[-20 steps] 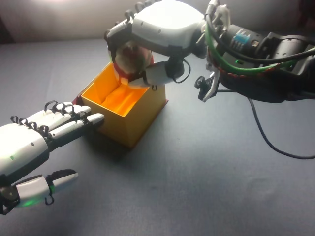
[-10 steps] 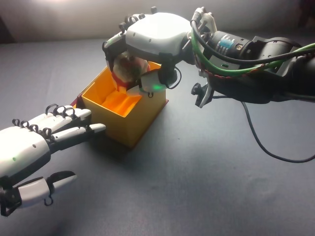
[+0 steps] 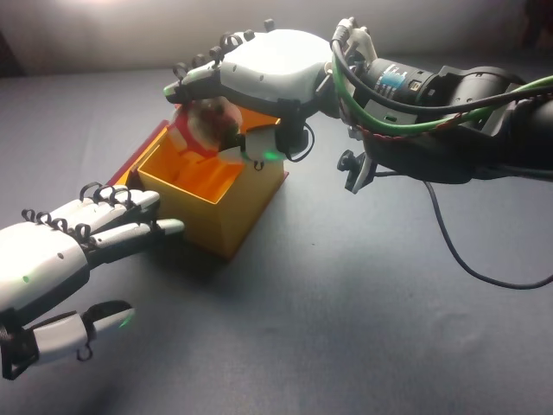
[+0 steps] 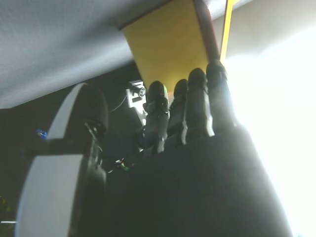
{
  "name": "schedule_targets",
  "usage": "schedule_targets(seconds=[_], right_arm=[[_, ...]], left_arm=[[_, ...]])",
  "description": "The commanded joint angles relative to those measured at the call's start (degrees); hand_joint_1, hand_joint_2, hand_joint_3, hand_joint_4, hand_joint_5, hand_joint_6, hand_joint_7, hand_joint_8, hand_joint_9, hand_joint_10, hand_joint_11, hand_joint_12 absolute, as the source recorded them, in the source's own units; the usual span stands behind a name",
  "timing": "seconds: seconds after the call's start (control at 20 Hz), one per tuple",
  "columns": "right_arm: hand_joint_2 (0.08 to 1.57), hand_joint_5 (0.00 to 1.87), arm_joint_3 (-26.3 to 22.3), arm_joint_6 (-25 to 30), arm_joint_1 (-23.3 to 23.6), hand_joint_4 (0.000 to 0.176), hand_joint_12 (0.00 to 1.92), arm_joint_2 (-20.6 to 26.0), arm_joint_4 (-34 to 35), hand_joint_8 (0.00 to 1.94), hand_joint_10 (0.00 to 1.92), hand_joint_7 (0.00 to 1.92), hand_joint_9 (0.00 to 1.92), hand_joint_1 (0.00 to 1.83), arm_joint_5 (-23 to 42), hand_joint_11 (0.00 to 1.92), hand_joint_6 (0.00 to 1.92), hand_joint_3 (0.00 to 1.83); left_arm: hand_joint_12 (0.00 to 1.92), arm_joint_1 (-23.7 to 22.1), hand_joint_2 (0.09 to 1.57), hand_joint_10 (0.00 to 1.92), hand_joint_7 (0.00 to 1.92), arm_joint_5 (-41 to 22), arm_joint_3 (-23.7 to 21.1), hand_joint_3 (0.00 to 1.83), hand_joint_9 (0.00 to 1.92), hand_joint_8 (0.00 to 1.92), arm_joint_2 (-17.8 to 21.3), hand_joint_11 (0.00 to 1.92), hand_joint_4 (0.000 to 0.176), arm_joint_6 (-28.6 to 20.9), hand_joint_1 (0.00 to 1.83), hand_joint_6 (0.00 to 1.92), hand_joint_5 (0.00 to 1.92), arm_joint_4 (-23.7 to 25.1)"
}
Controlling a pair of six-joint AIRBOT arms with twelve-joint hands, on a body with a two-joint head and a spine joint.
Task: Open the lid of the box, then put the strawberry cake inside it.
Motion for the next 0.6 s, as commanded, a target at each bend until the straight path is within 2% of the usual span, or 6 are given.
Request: schedule_targets(seconds=[0.0, 0.05, 0.15, 0.35, 0.5, 0.55], right_arm=[[1.19, 0.4, -0.1, 0.2, 1.0, 0.0, 1.46, 0.2, 0.5, 0.0, 0.09, 0.4, 0.42, 0.95, 6.5, 0.0, 0.0, 0.0], [1.19, 0.37, -0.2, 0.2, 1.0, 0.0, 1.41, 0.2, 0.5, 0.0, 0.06, 0.36, 0.39, 0.94, 6.3, 0.0, 0.0, 0.0], [1.19, 0.33, -0.4, 0.2, 1.0, 0.0, 1.34, 0.2, 0.5, 0.0, 0.03, 0.3, 0.33, 0.96, 6.3, 0.0, 0.0, 0.0], [1.19, 0.19, -1.4, 0.2, 1.0, 0.0, 1.33, 0.2, -0.5, 0.0, 0.0, 0.21, 0.26, 0.77, 6.3, 0.0, 0.0, 0.0], [1.21, 0.11, -3.0, 0.2, 1.0, 0.0, 0.79, 1.8, -1.2, 0.0, 0.0, 0.08, 0.08, 0.66, 7.2, 0.0, 0.0, 0.0], [1.21, 0.08, -4.4, 0.2, 1.0, 0.0, 0.91, 3.3, -1.3, 0.0, 0.01, 0.09, 0.1, 0.66, 8.2, 0.0, 0.0, 0.0]], left_arm=[[0.0, -0.4, 1.42, 0.0, 0.06, -7.4, 0.0, 0.01, 0.0, 0.0, -0.3, 0.0, 0.037, -0.3, 0.86, 0.8, 0.01, -0.7], [0.0, -0.4, 1.43, 0.0, 0.06, -7.6, -0.1, 0.01, 0.0, 0.0, -0.2, 0.0, 0.047, -0.3, 0.82, 0.82, 0.0, -0.8], [0.0, -0.4, 1.42, 0.0, 0.08, -7.7, -0.1, 0.0, 0.01, 0.0, -0.2, 0.0, 0.029, -0.3, 0.86, 0.88, 0.0, -0.8], [0.0, -0.4, 1.41, 0.0, 0.08, -7.8, -0.2, 0.0, 0.0, 0.01, -0.2, 0.0, 0.044, -0.3, 0.84, 0.85, 0.01, -1.0], [0.0, -0.4, 1.41, 0.0, 0.08, -7.9, -0.2, 0.0, 0.0, 0.0, -0.2, 0.0, 0.049, -0.3, 0.87, 0.86, 0.0, -1.1], [0.0, -0.4, 1.41, 0.0, 0.07, -8.0, -0.3, 0.0, 0.0, 0.0, -0.1, 0.0, 0.061, -0.3, 0.87, 0.77, 0.0, -1.1]])
